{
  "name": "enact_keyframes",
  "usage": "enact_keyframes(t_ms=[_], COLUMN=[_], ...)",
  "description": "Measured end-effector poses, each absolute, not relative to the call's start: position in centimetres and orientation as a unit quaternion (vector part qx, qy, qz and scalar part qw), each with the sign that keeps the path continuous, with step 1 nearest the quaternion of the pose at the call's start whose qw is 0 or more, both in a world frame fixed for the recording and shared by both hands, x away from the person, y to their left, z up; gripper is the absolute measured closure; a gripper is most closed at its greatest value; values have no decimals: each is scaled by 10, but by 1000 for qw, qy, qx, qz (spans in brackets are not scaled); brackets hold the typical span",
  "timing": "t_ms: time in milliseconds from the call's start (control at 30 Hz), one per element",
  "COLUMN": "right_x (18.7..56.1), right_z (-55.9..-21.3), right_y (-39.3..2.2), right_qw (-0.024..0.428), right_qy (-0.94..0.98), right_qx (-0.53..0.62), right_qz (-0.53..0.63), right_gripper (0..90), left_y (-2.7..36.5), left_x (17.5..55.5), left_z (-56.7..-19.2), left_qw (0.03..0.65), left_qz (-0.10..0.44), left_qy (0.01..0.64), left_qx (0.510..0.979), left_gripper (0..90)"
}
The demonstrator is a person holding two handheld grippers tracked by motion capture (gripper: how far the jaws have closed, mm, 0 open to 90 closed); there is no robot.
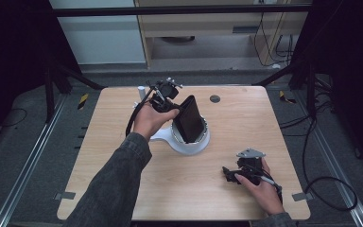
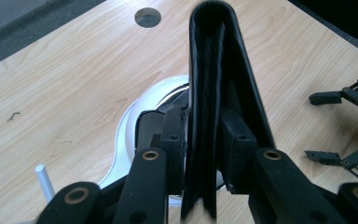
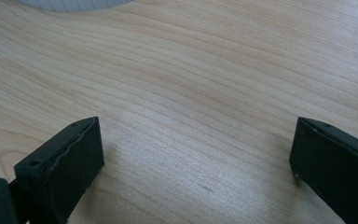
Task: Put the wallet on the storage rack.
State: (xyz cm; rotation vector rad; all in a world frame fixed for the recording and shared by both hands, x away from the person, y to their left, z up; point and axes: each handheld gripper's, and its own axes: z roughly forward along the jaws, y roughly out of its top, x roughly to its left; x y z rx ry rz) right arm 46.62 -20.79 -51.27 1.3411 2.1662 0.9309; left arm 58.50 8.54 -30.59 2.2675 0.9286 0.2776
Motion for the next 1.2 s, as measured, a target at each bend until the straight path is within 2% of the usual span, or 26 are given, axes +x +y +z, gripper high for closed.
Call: enact_keyframes(t_ms=[267,633,733,867,1200], right_x=[466,466,466,466,466], right_z=[-513,-513,-513,-513,-513], right_y=[-208,-208,-208,-208,-208], right_qw=[213,213,213,213,212], right_qy=[780,780,780,780,781], right_qx=[483,483,483,483,483], right_qz=[336,336,336,336,335], right_gripper=[29,29,29,29,24], left_y=[91,98,100,101,100], left_x=[583,576,573,568,552], left_z=[-301,-291,-286,-283,-278], left_qw=[339,365,374,379,401], left_qz=[126,160,170,176,182], left_qy=[365,357,352,344,319], left_qx=[858,845,841,841,839], left_gripper=[717,612,559,542,264])
